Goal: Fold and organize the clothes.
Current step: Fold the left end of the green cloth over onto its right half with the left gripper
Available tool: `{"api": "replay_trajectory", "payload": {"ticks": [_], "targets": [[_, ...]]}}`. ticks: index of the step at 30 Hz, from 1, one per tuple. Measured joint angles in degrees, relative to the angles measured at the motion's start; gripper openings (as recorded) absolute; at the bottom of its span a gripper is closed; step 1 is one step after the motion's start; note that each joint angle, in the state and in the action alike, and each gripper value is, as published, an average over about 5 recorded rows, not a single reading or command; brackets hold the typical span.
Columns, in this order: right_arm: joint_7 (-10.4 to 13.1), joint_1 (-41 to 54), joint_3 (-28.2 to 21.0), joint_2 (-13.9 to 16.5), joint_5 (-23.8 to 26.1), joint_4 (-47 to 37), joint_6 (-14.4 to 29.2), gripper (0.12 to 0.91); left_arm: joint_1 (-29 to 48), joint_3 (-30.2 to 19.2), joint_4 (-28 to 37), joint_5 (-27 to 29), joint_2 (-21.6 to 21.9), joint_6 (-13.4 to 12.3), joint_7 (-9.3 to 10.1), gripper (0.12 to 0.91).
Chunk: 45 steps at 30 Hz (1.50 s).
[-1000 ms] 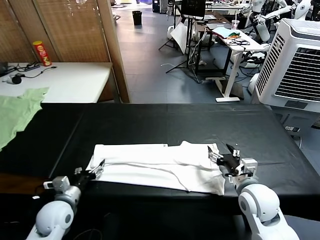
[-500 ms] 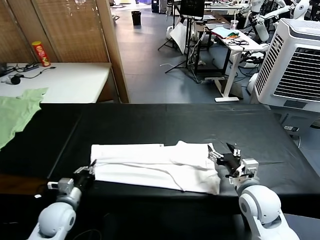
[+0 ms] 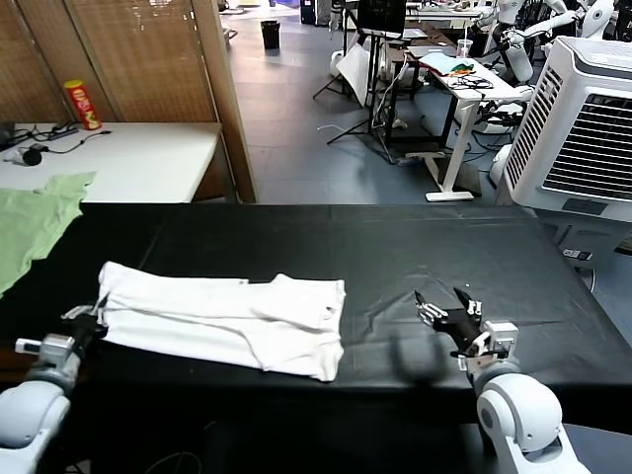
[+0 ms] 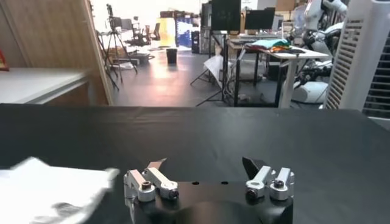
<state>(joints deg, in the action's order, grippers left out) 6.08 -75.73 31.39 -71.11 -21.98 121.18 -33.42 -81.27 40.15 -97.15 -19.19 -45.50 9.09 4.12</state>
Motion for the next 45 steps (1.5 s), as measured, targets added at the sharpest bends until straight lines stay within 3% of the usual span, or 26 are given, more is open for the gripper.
{"api": "replay_trajectory", "payload": {"ticks": [4, 8, 13, 17, 21, 27, 35, 38, 45], "targets": [[0.0, -0.5, 0.0, -0.4, 0.6, 0.3, 0.0, 0.798, -0.8, -0.9, -3.5, -0.8, -1.2, 3.0, 0.86, 0.166], [0.0, -1.2, 0.6, -0.7, 1.1, 0.7, 0.0, 0.798, -1.1, -3.3, -10.2, -4.3, -5.2, 7.3, 2.64, 0.166], [0.0, -2.5, 1.6, -1.3, 1.7, 1.3, 0.2, 0.798, 0.5, -8.9, -19.1, -12.9, -10.7, 12.3, 6.35, 0.166], [0.0, -3.6, 2.5, -1.6, 2.0, 1.7, 0.2, 0.798, 2.6, -14.3, -22.7, -21.0, -14.8, 15.9, 9.16, 0.166], [0.0, -4.4, 3.1, -1.6, 2.3, 1.9, 0.2, 0.798, 4.7, -19.3, -24.1, -24.3, -18.4, 17.1, 10.33, 0.166], [0.0, -4.9, 2.8, -2.2, 3.0, 2.0, 0.2, 0.798, 7.3, -25.1, -24.9, -25.1, -22.6, 17.7, 11.35, 0.166], [-0.2, -4.8, 1.5, -2.8, 3.4, 2.0, 0.4, 0.798, 8.3, -29.4, -22.9, -20.5, -26.9, 16.8, 10.28, 0.166], [-0.5, -4.5, 1.0, -2.7, 3.4, 1.9, 0.6, 0.798, 7.9, -30.0, -21.9, -17.1, -28.1, 16.4, 9.31, 0.211], [-2.9, -3.5, -1.2, -2.0, 3.2, 1.1, 1.7, 0.798, 7.4, -31.1, -20.6, -15.2, -30.7, 16.1, 8.73, 0.582]]}}
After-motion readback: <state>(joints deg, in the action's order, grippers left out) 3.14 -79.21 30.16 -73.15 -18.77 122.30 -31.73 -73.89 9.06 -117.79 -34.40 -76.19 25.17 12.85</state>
